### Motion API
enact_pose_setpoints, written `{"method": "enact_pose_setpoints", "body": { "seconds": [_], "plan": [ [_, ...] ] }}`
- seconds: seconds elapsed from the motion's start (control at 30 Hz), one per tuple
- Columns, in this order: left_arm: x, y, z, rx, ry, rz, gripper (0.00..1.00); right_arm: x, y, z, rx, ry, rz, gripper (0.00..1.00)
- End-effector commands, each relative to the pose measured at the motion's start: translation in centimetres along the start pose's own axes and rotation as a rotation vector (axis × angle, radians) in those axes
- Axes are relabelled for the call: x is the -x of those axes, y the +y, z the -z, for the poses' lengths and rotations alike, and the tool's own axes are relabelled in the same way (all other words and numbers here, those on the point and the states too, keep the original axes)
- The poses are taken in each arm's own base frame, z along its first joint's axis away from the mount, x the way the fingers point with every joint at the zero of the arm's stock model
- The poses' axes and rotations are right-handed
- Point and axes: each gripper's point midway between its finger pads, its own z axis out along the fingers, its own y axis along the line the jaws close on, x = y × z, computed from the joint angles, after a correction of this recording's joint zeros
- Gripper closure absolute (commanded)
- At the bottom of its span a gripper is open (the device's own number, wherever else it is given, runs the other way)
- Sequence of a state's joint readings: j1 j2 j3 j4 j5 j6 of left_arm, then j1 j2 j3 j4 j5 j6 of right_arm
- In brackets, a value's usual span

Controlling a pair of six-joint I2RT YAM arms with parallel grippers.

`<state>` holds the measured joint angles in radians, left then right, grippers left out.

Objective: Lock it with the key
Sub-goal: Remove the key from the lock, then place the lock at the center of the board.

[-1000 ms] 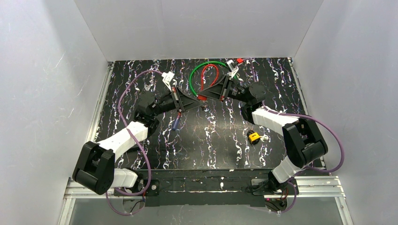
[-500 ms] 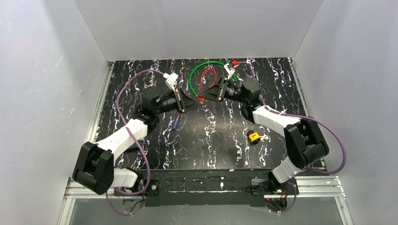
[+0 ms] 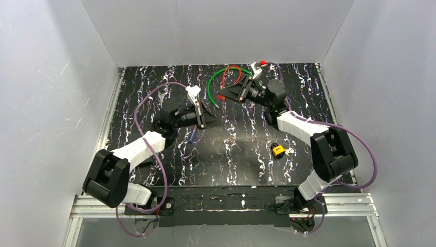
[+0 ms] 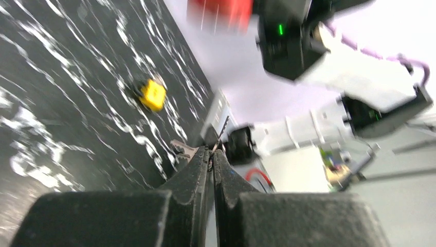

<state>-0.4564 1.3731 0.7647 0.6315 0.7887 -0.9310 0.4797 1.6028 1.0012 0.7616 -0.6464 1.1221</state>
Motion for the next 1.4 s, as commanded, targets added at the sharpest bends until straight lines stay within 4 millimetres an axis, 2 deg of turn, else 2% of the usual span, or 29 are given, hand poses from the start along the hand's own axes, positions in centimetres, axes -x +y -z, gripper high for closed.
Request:
{"method": "enact_pose_setpoints", "body": {
  "seconds": [0.0, 0.17, 0.33, 0.4, 0.53, 0.63, 0.7, 0.97, 1.07, 1.2, 1.27, 1.37],
  "plan": [
    [-4.4, -3.6, 0.9, -0.189, 0.19, 0.075, 1.0, 6.9, 7.6, 1.2, 0.284, -0.25, 0.148, 0.99],
    [-4.7, -4.0, 1.3, -0.199, 0.184, 0.047, 1.0, 7.0, 7.2, 1.3, 0.231, -0.262, 0.182, 0.99],
    [-5.1, -4.2, 1.8, -0.204, 0.195, 0.02, 1.0, 5.5, 6.2, 1.5, 0.182, -0.182, 0.248, 0.99],
    [-5.1, -4.5, 2.2, -0.209, 0.201, 0.001, 1.0, 4.6, 5.1, 2.0, 0.122, -0.133, 0.294, 0.99],
    [-4.4, -4.3, 3.2, -0.193, 0.176, -0.026, 1.0, 1.0, 2.3, 4.1, 0.022, 0.014, 0.359, 0.99],
    [-3.7, -3.4, 3.9, -0.158, 0.143, -0.016, 1.0, -2.1, -0.3, 6.0, -0.061, 0.13, 0.389, 0.99],
    [-3.4, -3.0, 4.3, -0.145, 0.13, -0.008, 1.0, -4.5, -2.4, 7.5, -0.127, 0.215, 0.383, 0.99],
    [-2.1, -2.8, 4.5, -0.114, 0.096, -0.015, 1.0, -13.0, -8.6, 13.0, -0.253, 0.479, 0.305, 0.99],
    [-2.2, -2.4, 4.5, -0.101, 0.093, -0.008, 1.0, -14.6, -9.8, 14.2, -0.282, 0.533, 0.279, 0.99],
    [-2.4, -2.0, 4.6, -0.086, 0.091, -0.007, 1.0, -16.1, -11.8, 15.5, -0.352, 0.549, 0.246, 0.85],
    [-2.5, -1.9, 4.6, -0.083, 0.092, -0.005, 1.0, -16.6, -13.1, 16.1, -0.406, 0.553, 0.23, 0.86],
    [-2.5, -1.7, 4.5, -0.077, 0.092, -0.001, 1.0, -17.0, -13.6, 16.1, -0.418, 0.562, 0.193, 0.87]
  ]
}}
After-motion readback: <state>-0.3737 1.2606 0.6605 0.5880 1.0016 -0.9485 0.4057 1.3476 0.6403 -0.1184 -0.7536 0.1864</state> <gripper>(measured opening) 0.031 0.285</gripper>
